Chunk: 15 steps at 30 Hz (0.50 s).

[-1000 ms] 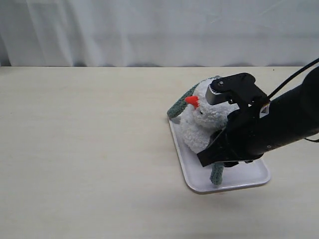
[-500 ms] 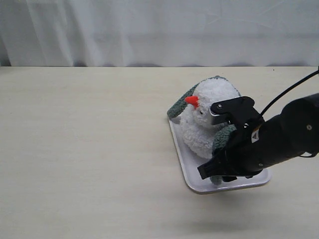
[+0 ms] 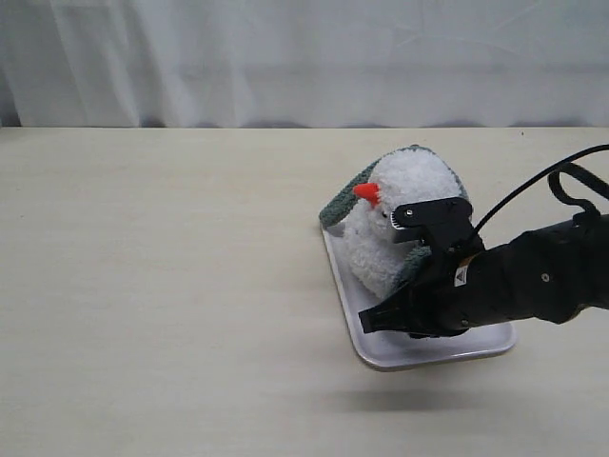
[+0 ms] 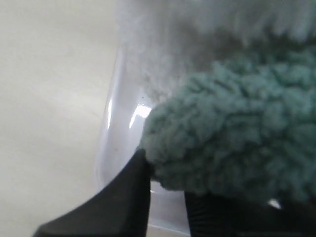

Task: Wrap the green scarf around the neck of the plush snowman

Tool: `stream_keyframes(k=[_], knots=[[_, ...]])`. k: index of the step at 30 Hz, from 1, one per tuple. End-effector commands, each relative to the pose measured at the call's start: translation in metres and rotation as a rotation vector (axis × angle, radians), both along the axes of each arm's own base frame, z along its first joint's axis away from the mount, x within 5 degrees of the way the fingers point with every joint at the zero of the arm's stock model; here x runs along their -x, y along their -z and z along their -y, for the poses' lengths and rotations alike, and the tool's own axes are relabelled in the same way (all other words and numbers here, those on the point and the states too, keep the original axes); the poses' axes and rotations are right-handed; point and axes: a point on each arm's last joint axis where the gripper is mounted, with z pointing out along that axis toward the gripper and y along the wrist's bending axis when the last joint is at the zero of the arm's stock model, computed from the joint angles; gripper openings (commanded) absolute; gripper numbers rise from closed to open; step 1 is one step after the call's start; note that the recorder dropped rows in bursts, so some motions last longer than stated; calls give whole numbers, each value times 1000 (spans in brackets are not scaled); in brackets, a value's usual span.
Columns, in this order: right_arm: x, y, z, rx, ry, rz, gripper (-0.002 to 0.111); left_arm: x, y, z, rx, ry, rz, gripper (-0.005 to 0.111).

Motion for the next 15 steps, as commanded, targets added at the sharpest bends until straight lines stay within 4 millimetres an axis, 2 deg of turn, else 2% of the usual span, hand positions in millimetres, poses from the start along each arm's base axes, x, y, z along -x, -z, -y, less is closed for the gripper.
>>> stream_keyframes(k=[1,6,11,15], knots=[[-2,-4,-1,-21,3,47,4,0,0,0,4,-1,10,0],[-1,-8,-8,-45,-7,74,4,0,0,0,4,-1,10,0],[7,-13,-34,-85,-91,154,4,0,0,0,4,-1,10,0],[5,-16,-38,-108,-95,204,4,0,0,0,4,-1,10,0]])
